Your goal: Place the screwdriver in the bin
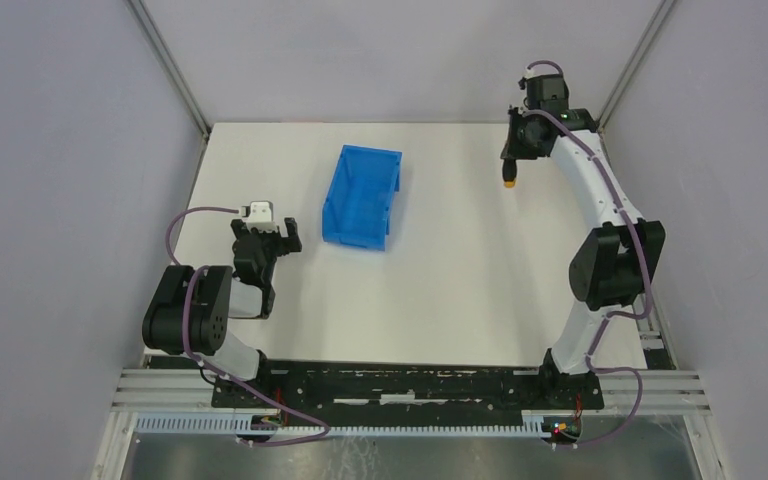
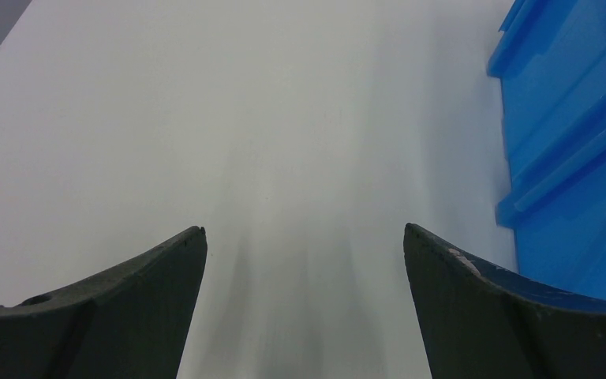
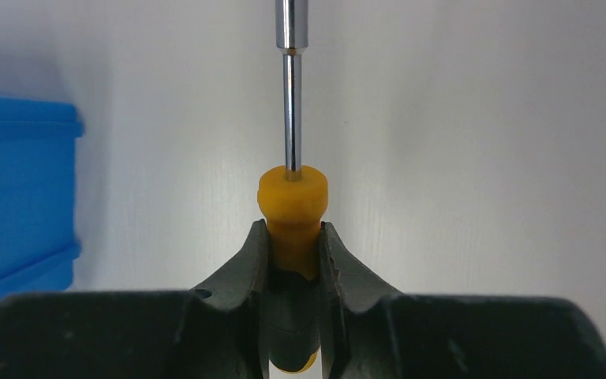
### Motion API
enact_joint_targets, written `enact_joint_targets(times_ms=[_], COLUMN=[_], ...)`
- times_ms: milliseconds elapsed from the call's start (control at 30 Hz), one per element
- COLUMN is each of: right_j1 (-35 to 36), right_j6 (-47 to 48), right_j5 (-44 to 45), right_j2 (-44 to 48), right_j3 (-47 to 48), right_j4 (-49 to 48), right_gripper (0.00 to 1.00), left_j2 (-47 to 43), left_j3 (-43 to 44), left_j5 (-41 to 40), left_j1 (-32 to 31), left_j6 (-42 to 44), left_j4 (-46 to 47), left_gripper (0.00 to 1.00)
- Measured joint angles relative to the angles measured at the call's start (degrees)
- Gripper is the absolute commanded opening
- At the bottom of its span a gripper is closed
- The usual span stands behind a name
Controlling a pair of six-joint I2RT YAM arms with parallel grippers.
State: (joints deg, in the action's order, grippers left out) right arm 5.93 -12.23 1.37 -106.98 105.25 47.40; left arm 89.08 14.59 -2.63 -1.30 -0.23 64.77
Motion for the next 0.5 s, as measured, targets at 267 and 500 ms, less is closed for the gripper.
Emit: enact_joint_targets(times_ms=[267, 500], right_j1=[19.8, 36.9], right_j6=[-11.9, -17.3], right_j5=[-1.5, 4.8], right_j2=[-0.8, -11.8], right_j3=[-0.6, 6.1], right_j4=[-14.9, -28.3], right_gripper=[0.00, 0.00], left_j2=[0.0, 0.0], left_j3=[0.0, 0.0], left_j5=[0.0, 0.0], left_j1=[0.0, 0.0], left_j6=[0.0, 0.0], left_j4=[0.0, 0.0], left_gripper=[1.00, 1.00])
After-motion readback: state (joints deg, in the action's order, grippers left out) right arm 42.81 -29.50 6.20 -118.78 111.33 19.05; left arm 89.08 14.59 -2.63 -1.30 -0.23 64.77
